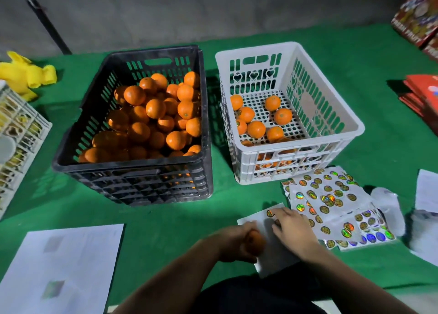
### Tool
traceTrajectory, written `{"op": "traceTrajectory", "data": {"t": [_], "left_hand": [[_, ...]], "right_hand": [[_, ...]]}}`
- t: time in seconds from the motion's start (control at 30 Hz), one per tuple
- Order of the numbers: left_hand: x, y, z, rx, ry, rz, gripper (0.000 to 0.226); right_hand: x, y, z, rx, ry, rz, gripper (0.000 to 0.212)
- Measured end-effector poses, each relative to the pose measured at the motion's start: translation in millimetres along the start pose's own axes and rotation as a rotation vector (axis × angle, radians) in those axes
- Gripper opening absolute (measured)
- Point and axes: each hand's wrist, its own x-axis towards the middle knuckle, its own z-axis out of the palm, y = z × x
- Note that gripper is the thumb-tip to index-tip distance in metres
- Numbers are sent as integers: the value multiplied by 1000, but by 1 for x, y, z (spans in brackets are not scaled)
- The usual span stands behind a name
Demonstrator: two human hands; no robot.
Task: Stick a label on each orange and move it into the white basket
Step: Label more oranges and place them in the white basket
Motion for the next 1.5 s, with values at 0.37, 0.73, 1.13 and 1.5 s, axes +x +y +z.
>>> {"op": "traceTrajectory", "data": {"t": [0.37,0.73,1.13,1.5], "left_hand": [[4,-13,10,-36,19,-133,79],[-7,-2,-11,-316,289,-32,75],[-37,41,-56,-395,597,73,66],[-56,57,-67,-604,666,132,70]], "right_hand": [[-9,13,-6,-24,79,-132,18],[-36,-43,-76,1099,92,-35,20],[-39,-85,-145,1035,150,-208,18],[-39,-81,-162,1092,191,-249,8]]}}
